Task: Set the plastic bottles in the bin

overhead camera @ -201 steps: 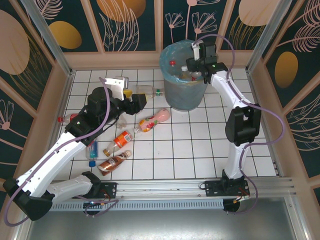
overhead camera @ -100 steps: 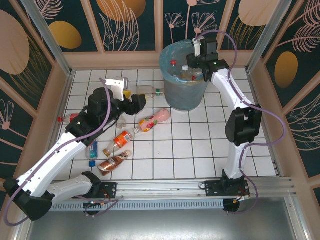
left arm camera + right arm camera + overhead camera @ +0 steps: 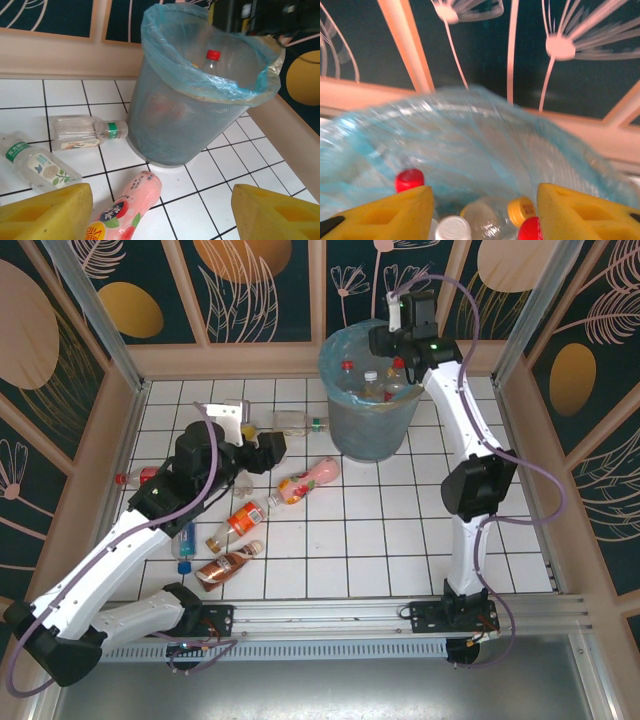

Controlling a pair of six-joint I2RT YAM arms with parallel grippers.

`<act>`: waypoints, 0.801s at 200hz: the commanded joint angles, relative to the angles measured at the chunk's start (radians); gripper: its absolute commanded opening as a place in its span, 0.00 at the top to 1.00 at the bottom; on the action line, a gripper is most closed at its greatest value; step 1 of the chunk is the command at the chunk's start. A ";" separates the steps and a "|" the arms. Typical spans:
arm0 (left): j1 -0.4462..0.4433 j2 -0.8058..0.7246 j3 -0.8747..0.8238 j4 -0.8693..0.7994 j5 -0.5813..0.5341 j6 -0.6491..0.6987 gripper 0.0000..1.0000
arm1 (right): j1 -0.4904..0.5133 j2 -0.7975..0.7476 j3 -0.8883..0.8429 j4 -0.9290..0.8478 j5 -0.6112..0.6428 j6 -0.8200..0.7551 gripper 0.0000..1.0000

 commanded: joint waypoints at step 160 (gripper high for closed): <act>-0.006 -0.385 -0.394 -0.372 -0.229 -0.376 0.26 | 0.751 -0.537 -1.207 0.569 -0.004 -0.837 0.35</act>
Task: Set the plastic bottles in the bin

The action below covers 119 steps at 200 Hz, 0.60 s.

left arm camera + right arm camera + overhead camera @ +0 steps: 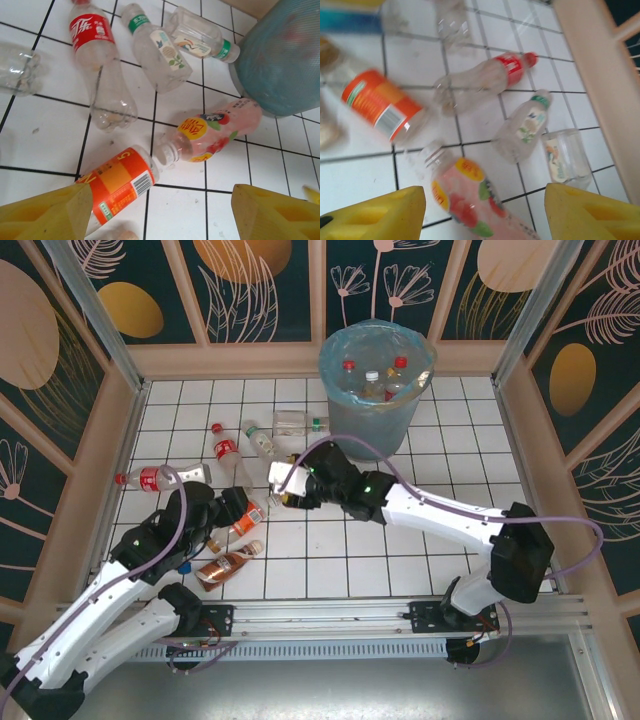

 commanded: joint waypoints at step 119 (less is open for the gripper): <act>-0.006 -0.076 -0.047 -0.032 -0.085 0.029 0.26 | 0.061 0.388 0.082 0.149 0.085 -0.310 0.35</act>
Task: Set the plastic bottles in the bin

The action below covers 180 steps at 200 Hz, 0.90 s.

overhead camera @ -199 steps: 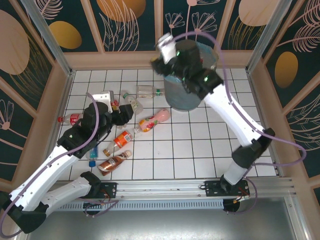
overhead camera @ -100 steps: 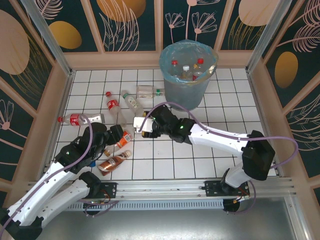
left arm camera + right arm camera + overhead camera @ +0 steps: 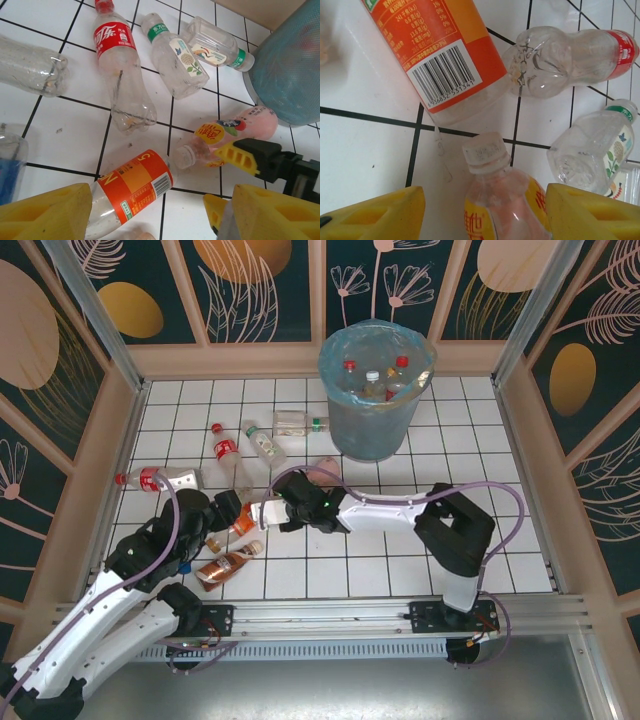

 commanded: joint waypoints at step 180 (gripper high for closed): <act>-0.005 -0.044 -0.030 0.014 0.009 0.047 0.26 | -0.026 0.246 0.304 -0.195 0.030 -0.030 0.69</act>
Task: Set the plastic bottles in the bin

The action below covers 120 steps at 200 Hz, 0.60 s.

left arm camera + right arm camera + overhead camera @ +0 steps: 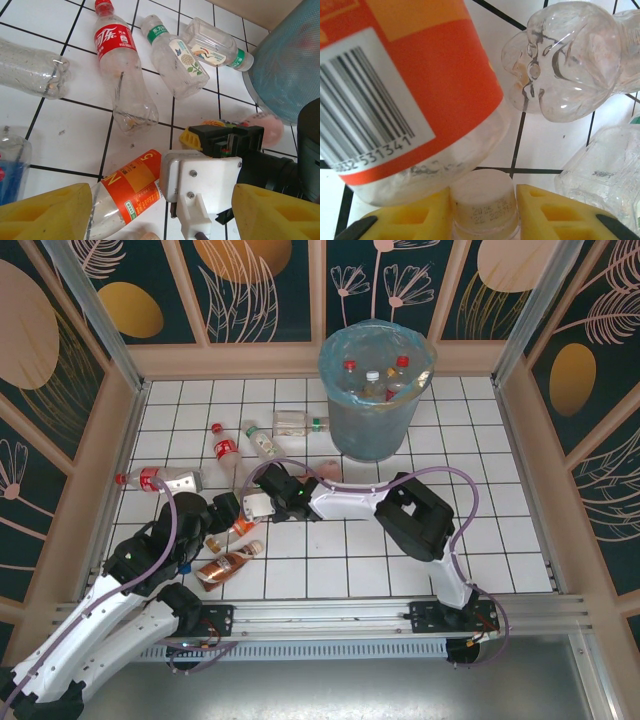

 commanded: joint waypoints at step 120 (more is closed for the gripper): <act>-0.007 -0.026 -0.015 0.021 0.011 0.024 0.26 | -0.032 -0.106 0.036 -0.211 -0.050 0.129 0.78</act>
